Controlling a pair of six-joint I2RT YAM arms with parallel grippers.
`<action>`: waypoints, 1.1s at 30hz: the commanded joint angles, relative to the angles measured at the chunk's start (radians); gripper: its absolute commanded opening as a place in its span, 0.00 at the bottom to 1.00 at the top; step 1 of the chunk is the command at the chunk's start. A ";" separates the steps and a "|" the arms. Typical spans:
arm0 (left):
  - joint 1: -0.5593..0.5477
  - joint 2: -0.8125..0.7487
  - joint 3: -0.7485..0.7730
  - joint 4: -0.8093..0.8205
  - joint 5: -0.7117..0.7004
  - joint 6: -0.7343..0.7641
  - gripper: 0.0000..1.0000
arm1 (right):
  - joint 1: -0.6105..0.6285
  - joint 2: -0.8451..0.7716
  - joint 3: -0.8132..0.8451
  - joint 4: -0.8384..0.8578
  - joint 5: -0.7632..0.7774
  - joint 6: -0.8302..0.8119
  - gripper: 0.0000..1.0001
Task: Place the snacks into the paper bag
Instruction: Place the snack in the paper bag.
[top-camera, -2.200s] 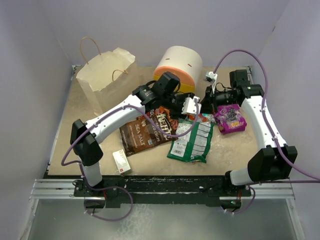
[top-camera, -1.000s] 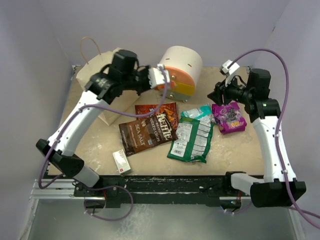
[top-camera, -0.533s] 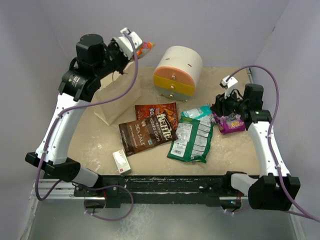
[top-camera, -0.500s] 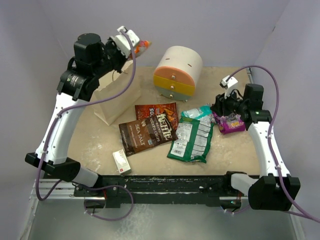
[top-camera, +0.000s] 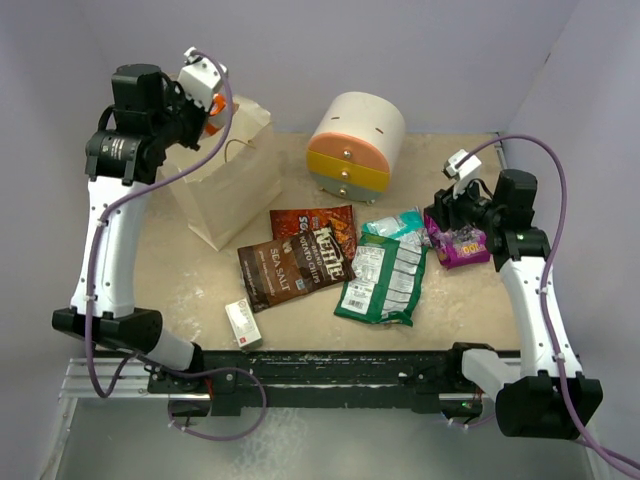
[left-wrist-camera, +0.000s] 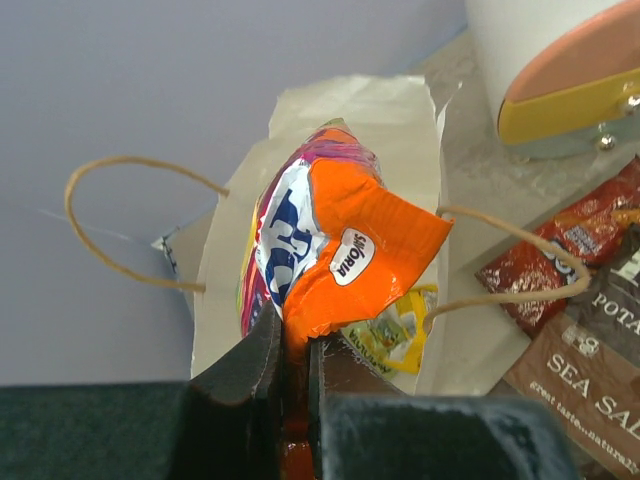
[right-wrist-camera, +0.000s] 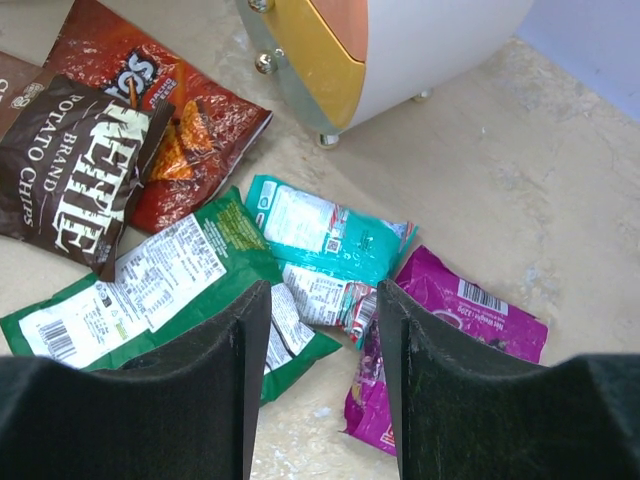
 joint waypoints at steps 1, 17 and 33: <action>0.046 0.047 0.076 -0.092 0.062 -0.003 0.00 | -0.002 -0.013 -0.007 0.034 -0.005 -0.018 0.50; 0.091 0.354 0.208 -0.310 0.023 0.071 0.00 | -0.002 -0.030 -0.051 0.045 -0.004 -0.021 0.54; 0.115 0.348 0.103 -0.375 -0.011 0.138 0.06 | -0.004 -0.007 -0.060 0.052 -0.006 -0.018 0.58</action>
